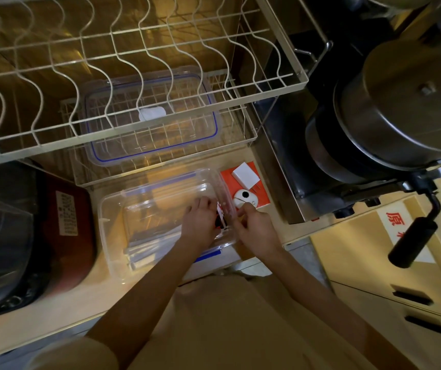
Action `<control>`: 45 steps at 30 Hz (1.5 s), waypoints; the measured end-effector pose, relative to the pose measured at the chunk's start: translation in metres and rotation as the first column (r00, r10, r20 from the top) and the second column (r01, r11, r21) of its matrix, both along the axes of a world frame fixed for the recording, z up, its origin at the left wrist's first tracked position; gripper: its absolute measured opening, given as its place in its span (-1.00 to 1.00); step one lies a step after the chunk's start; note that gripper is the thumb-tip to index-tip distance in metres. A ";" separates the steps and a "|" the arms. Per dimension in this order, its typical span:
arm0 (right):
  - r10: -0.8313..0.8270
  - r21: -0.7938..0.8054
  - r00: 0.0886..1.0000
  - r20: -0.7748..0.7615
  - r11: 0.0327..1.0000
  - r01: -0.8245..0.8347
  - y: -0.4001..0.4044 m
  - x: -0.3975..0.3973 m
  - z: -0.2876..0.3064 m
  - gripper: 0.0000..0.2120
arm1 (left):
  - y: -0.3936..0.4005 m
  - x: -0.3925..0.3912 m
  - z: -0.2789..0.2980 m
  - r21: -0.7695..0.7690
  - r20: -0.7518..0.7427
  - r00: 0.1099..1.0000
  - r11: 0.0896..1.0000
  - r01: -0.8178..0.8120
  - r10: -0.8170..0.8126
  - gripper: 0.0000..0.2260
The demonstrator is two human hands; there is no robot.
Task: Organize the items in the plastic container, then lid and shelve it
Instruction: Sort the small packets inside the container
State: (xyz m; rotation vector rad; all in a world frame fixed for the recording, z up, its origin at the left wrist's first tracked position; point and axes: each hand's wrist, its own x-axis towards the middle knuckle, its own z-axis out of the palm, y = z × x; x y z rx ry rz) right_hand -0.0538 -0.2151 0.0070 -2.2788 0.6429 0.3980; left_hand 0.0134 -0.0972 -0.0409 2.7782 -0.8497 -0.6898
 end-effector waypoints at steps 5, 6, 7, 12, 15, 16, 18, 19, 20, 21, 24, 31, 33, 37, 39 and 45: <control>0.009 0.004 1.000 0.003 1.000 -0.009 0.000 0.000 0.002 -0.85 | -0.002 0.001 -0.002 -0.013 -0.050 0.998 0.999 -0.033 0.032 -0.42; 0.009 0.005 1.000 0.002 1.000 -0.009 0.000 -0.001 0.002 -0.85 | -0.002 0.001 -0.003 -0.025 -0.059 0.998 0.999 -0.039 0.038 -0.41; 0.009 0.003 1.000 0.002 1.000 -0.009 0.000 -0.001 0.001 -0.84 | -0.002 0.000 -0.003 -0.041 -0.066 0.997 0.998 -0.045 0.042 -0.41; 0.002 0.008 1.000 0.009 1.000 -0.002 0.000 -0.001 0.001 -0.79 | -0.001 0.001 -0.008 -0.123 -0.103 0.994 0.991 -0.047 0.034 -0.48; 0.009 0.006 1.000 0.014 1.000 -0.009 0.001 -0.001 0.002 -0.77 | -0.001 -0.001 -0.010 -0.090 -0.082 0.997 0.996 -0.019 0.011 -0.52; 0.011 0.001 1.000 0.019 1.000 -0.011 0.001 -0.001 0.002 -0.75 | -0.001 -0.003 -0.010 -0.073 -0.078 0.997 0.997 -0.008 0.003 -0.53; 0.013 -0.007 1.000 0.016 1.000 -0.013 0.002 -0.001 0.001 -0.73 | -0.002 -0.004 -0.008 -0.048 -0.083 0.996 0.999 0.008 -0.012 -0.59; 0.014 -0.009 1.000 0.011 1.000 -0.013 0.002 -0.001 0.001 -0.73 | -0.003 -0.003 -0.007 -0.038 -0.088 0.996 0.999 0.016 -0.020 -0.62; 0.013 -0.007 1.000 0.008 1.000 -0.013 0.002 -0.001 0.001 -0.73 | -0.003 -0.002 -0.006 -0.030 -0.090 0.996 0.999 0.025 -0.028 -0.65; 0.012 -0.003 1.000 0.009 1.000 -0.012 0.002 -0.001 0.002 -0.73 | -0.003 0.000 -0.005 -0.021 -0.093 0.995 0.999 0.031 -0.033 -0.67; 0.009 0.015 1.000 0.009 1.000 -0.009 0.002 -0.002 0.004 -0.75 | -0.003 0.004 -0.003 0.000 -0.111 0.994 1.000 0.009 -0.009 -0.75; 0.011 0.013 1.000 0.026 1.000 -0.011 0.002 -0.002 0.004 -0.80 | -0.005 0.003 0.003 -0.018 -0.123 0.985 0.992 -0.128 0.124 -0.78; 0.009 0.014 1.000 0.023 1.000 -0.009 0.003 -0.002 0.004 -0.81 | -0.005 0.003 0.003 0.021 -0.095 0.987 0.991 -0.129 0.130 -0.78; 0.003 0.027 1.000 0.022 1.000 -0.004 0.003 -0.003 0.005 -0.81 | -0.004 0.003 0.004 0.048 -0.065 0.993 0.995 -0.092 0.095 -0.77; 0.001 0.027 1.000 0.018 1.000 -0.001 0.002 -0.003 0.005 -0.81 | -0.002 0.005 0.004 0.019 -0.093 0.991 0.995 -0.096 0.098 -0.80; 0.006 0.006 1.000 -0.010 1.000 -0.006 0.002 -0.002 0.004 -0.80 | 0.004 0.010 0.005 -0.100 -0.215 0.962 0.976 -0.196 0.171 -0.78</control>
